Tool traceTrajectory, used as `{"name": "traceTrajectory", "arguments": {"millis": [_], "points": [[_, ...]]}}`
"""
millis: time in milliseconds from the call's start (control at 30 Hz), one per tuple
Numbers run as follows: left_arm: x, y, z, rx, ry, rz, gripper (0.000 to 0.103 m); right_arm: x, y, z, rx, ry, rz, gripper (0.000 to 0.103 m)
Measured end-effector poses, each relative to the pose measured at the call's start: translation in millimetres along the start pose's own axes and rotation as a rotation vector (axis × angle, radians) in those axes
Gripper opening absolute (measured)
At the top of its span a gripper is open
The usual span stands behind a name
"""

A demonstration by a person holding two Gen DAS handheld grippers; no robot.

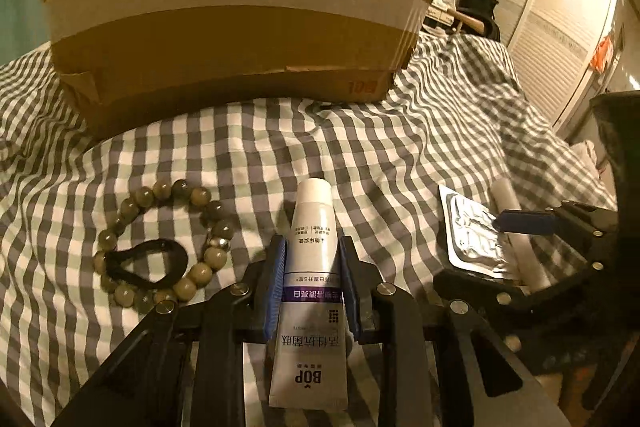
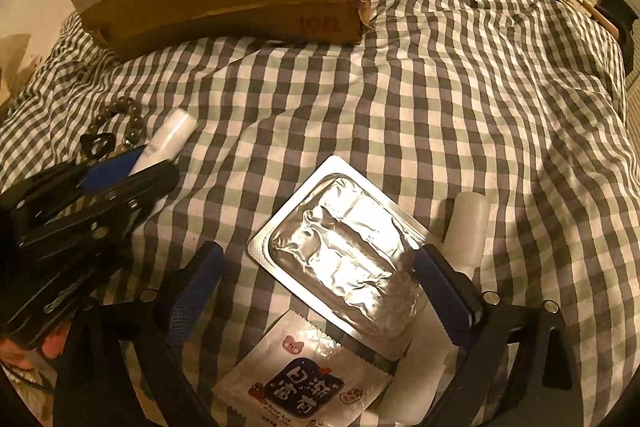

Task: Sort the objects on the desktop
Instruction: 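Grasp the foil blister pack with the right gripper while the left gripper holds the tube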

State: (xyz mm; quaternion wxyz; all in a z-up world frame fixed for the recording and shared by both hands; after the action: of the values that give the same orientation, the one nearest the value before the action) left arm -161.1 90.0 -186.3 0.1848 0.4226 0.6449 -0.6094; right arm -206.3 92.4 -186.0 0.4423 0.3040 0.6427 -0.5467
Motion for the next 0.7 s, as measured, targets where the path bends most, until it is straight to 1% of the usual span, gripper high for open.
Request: {"name": "traceTrajectory", "arguments": {"millis": [67, 133, 167, 233, 300, 333, 400, 433, 467, 500, 533, 567, 633, 667, 700], "points": [[-5, 0, 2, -0.007, -0.006, -0.009, 0.026, -3, 0, -3, 0.015, 0.027, -0.015, 0.082], [-8, 1, 3, -0.012, -0.004, -0.014, 0.026, -5, 1, -6, 0.032, 0.011, -0.025, 0.080], [-9, 1, 3, -0.013, -0.005, -0.016, 0.026, -7, 1, -6, 0.037, -0.004, -0.038, 0.073], [-14, 3, 5, -0.006, -0.012, -0.022, 0.026, -10, -1, -4, 0.035, -0.004, -0.057, 0.069], [-16, 4, 4, 0.003, -0.018, -0.023, 0.026, -14, -1, -2, 0.031, -0.025, -0.080, 0.059], [-16, 5, 4, 0.004, -0.017, -0.020, 0.026, -15, -2, 0, 0.032, -0.038, -0.087, 0.049], [-18, 6, 5, 0.002, -0.022, -0.024, 0.026, -21, -4, 0, 0.035, -0.035, -0.110, 0.045], [-18, 5, 5, -0.001, -0.021, -0.023, 0.026, -24, -4, 0, 0.039, -0.036, -0.124, 0.042], [-19, 6, 6, -0.004, -0.021, -0.024, 0.026, -30, -5, -2, 0.045, -0.036, -0.155, 0.036], [-19, 5, 7, -0.007, -0.020, -0.025, 0.026, -36, -9, -5, 0.046, -0.031, -0.176, 0.034], [-19, 5, 7, -0.010, -0.019, -0.025, 0.026, -42, -12, -4, 0.048, -0.023, -0.199, 0.029], [-18, 5, 8, -0.013, -0.021, -0.026, 0.026, -49, -16, -6, 0.050, -0.003, -0.234, 0.025], [-16, 5, 9, -0.017, -0.020, -0.020, 0.026, -53, -27, -11, 0.053, 0.043, -0.265, 0.025], [-15, 6, 9, -0.018, -0.022, -0.018, 0.026, -55, -29, -15, 0.063, 0.084, -0.274, 0.023], [-13, 6, 9, -0.016, -0.023, -0.016, 0.026, -55, -30, -20, 0.077, 0.106, -0.272, 0.021]]}}
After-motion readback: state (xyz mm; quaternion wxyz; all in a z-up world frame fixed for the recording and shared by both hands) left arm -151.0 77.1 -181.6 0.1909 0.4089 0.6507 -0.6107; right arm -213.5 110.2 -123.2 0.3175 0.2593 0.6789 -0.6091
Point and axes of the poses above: each gripper's, at about its wrist camera, not at the fingertips, and x roughly the way its jaws point, z to its left, y to its underside, the point moved 4 cm from there along x, roughly the way its jaws point
